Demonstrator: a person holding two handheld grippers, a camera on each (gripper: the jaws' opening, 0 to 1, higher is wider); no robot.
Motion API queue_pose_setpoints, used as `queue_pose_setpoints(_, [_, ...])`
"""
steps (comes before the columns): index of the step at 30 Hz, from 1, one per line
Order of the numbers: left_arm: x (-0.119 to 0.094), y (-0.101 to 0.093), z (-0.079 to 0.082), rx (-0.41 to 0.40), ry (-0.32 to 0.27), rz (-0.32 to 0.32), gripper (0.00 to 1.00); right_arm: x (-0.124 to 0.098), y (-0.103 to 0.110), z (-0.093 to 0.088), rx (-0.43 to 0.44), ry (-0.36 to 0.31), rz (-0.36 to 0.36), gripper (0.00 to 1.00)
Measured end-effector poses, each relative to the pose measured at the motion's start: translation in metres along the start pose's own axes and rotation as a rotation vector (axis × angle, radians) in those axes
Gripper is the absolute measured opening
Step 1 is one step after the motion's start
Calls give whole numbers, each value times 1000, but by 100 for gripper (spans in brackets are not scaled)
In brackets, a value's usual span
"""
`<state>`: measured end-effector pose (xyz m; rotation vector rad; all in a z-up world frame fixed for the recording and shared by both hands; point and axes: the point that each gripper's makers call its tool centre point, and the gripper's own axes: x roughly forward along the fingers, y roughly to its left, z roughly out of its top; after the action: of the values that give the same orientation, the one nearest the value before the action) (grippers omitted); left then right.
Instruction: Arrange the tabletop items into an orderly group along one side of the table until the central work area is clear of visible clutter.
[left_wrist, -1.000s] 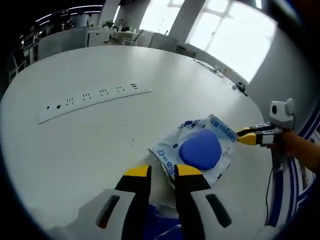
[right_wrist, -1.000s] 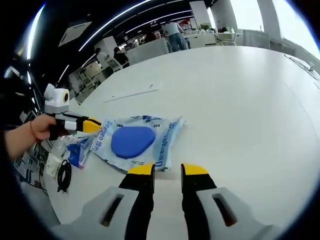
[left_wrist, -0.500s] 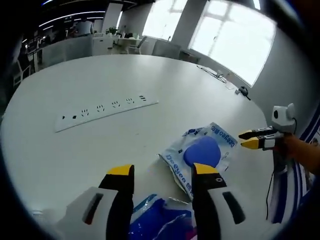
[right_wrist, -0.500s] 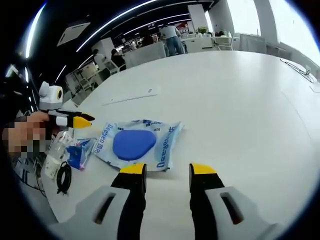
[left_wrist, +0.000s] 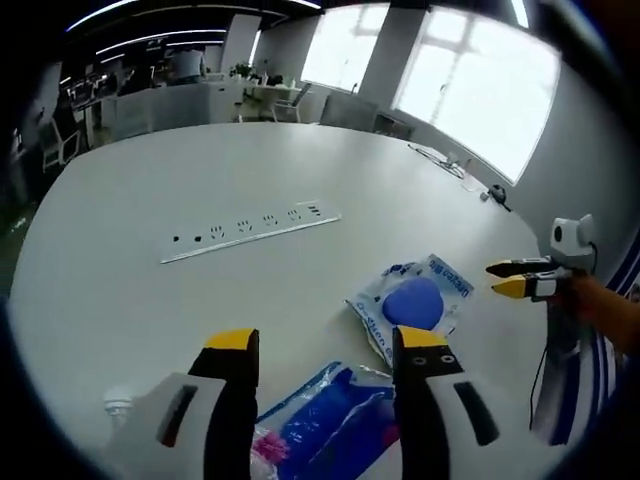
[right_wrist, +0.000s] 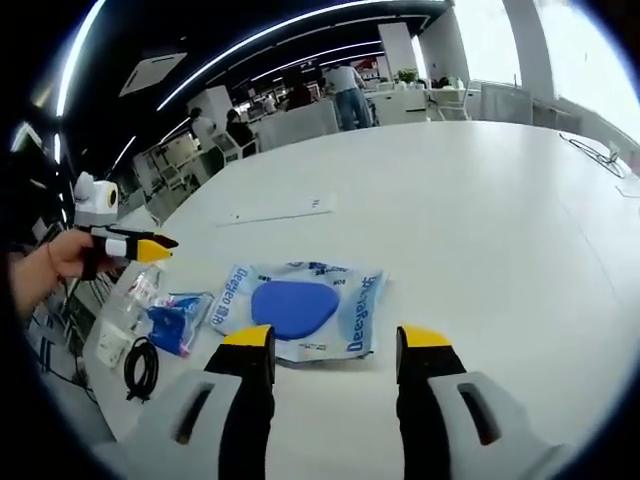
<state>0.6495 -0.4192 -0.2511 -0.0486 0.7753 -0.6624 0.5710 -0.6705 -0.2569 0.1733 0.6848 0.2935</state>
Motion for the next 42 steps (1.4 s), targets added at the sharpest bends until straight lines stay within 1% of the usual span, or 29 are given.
queue_pose_setpoints(2, [-11,6,0,-8,-6,17,55,-1,8,4,-5,-11,7,47])
queue_pose_setpoints(7, [-31,19,1,-21,-13,45,56,-2,31,10,-13,-26,35,47])
queue_pose_setpoints(10, [-41,24,1,-24,-13,54,56,-1,45,12,-22,-30,51,47])
queue_pose_setpoints(16, [-59,34,-4,-28,-4,76,56,3,71,14,-28,-33,81,47])
queue_pose_setpoints(19, [-67,40,-10,-26,13,87,56,6,84,14,-32,-32,91,47])
queue_pose_setpoints(26, [-79,47,-19,-26,52,101,54,13,111,11,-52,-24,109,46])
queue_pose_setpoints(29, [-82,50,-23,-31,73,103,54,18,127,8,-47,-20,116,46])
queue_pose_setpoints(32, [-83,52,-26,-36,88,104,53,24,139,2,-58,2,117,45])
queue_pose_setpoints(39, [-82,48,-40,-43,157,85,51,37,168,-14,-61,41,126,43])
queue_pose_setpoints(42, [-79,47,-44,-54,179,82,50,43,177,-21,-62,64,129,41])
